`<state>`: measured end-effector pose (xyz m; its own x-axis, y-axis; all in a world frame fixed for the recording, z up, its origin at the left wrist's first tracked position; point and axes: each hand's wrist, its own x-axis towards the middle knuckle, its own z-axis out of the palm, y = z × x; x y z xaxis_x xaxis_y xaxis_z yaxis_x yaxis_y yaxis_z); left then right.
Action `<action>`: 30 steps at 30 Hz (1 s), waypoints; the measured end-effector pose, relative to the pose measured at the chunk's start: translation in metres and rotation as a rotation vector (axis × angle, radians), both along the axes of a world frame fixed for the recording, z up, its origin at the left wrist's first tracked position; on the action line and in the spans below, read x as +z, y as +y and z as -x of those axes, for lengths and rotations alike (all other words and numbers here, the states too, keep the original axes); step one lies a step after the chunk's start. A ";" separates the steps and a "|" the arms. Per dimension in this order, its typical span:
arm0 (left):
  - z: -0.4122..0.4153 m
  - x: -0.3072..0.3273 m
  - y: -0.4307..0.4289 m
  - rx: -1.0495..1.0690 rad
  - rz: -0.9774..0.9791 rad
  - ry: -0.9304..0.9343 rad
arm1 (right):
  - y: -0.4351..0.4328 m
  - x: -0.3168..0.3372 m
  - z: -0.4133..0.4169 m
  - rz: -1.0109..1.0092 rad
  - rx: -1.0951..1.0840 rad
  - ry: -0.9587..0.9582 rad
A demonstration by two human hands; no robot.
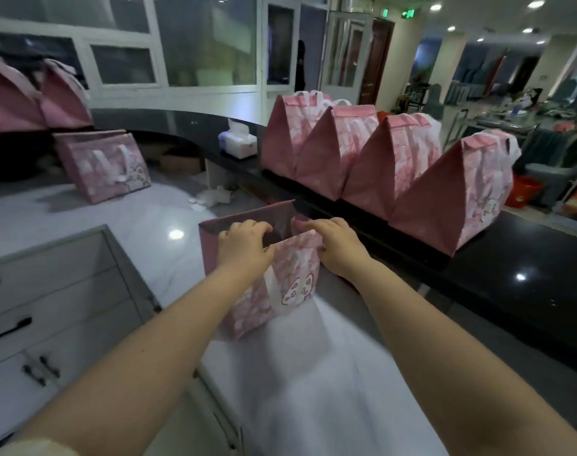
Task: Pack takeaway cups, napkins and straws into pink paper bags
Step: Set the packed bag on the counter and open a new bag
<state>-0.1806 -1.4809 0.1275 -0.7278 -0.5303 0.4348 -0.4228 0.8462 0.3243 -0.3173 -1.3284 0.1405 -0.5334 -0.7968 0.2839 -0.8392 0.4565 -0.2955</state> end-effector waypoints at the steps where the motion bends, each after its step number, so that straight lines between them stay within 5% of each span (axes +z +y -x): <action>1: -0.009 -0.004 -0.002 0.020 -0.003 0.007 | -0.007 -0.005 -0.003 -0.079 -0.018 0.001; 5: -0.035 -0.018 -0.002 0.089 -0.015 -0.038 | -0.022 -0.025 -0.013 -0.202 -0.086 -0.012; 9: -0.049 -0.027 0.000 0.109 -0.006 0.022 | -0.019 -0.040 -0.017 0.020 -0.133 0.168; 15: -0.064 -0.040 0.008 0.086 0.028 0.276 | 0.004 -0.049 -0.050 0.301 -0.084 0.069; 22: -0.082 -0.068 0.021 -0.011 -0.471 0.515 | 0.037 -0.080 -0.097 0.552 -0.139 0.045; 30: -0.096 -0.091 0.013 0.132 -0.875 0.702 | 0.056 -0.092 -0.098 0.940 -0.317 -0.742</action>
<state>-0.0850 -1.4676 0.0361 -0.3848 -0.9079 0.1665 0.0171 0.1733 0.9847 -0.2197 -1.2727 0.0482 -0.9414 -0.2537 0.2224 -0.2202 -0.0373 -0.9747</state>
